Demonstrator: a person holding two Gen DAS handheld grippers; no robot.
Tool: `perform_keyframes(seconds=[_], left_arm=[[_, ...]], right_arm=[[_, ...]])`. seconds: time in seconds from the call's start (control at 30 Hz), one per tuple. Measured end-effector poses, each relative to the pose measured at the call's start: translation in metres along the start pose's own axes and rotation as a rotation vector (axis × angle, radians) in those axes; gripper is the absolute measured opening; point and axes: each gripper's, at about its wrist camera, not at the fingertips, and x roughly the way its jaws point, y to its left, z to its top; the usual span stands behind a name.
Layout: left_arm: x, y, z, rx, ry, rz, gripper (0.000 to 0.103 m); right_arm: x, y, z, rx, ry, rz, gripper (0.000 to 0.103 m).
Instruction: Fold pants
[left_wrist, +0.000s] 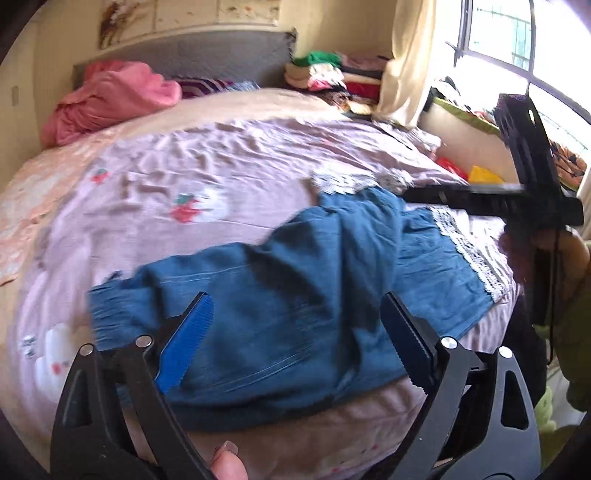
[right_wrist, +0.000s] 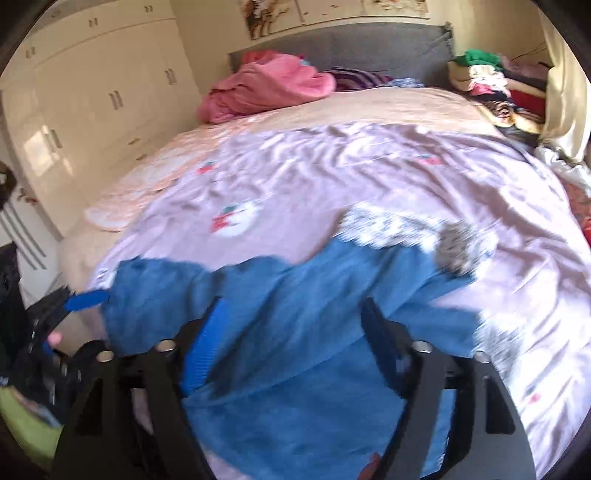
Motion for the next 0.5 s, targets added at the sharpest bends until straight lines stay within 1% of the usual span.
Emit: perform_keyframes(seconds=[0.1,0.2,0.23,0.27,0.3,0.33,0.4,0.43,0.47,0.5], left_arm=[[0.021,-0.017,0.005,0.009,0.043,-0.04,0.086],[0.045,-0.035,0.007,0.023,0.086,-0.101,0.086],[0.055,-0.04,0.007,0.016,0.099,-0.13,0.086],[0.061,-0.042,0.007,0.007,0.111,-0.143,0.086],[0.072,-0.045,0.006,-0.012,0.135,-0.152,0.079],[0.08,-0.045,0.006,-0.028,0.157,-0.155,0.068],[0.092,-0.042,0.005,-0.071,0.18,-0.171,0.059],[0.1,-0.038,0.005,-0.112,0.196,-0.187,0.057],[0.103,-0.035,0.005,-0.131,0.198,-0.198,0.055],[0.106,-0.032,0.005,-0.15,0.199,-0.205,0.047]], right_arm=[[0.011,-0.012,0.016,-0.007,0.023,-0.049,0.085],[0.028,-0.019,0.029,-0.016,0.052,-0.069,0.087],[0.035,-0.021,0.033,-0.017,0.064,-0.068,0.088],[0.041,-0.025,0.037,-0.017,0.085,-0.07,0.088],[0.047,-0.026,0.042,-0.016,0.096,-0.08,0.089],[0.054,-0.027,0.046,-0.017,0.109,-0.08,0.089],[0.073,-0.029,0.054,-0.01,0.142,-0.062,0.089],[0.08,-0.03,0.058,-0.006,0.157,-0.053,0.089],[0.091,-0.031,0.062,-0.004,0.178,-0.055,0.089],[0.101,-0.032,0.065,-0.004,0.193,-0.066,0.089]])
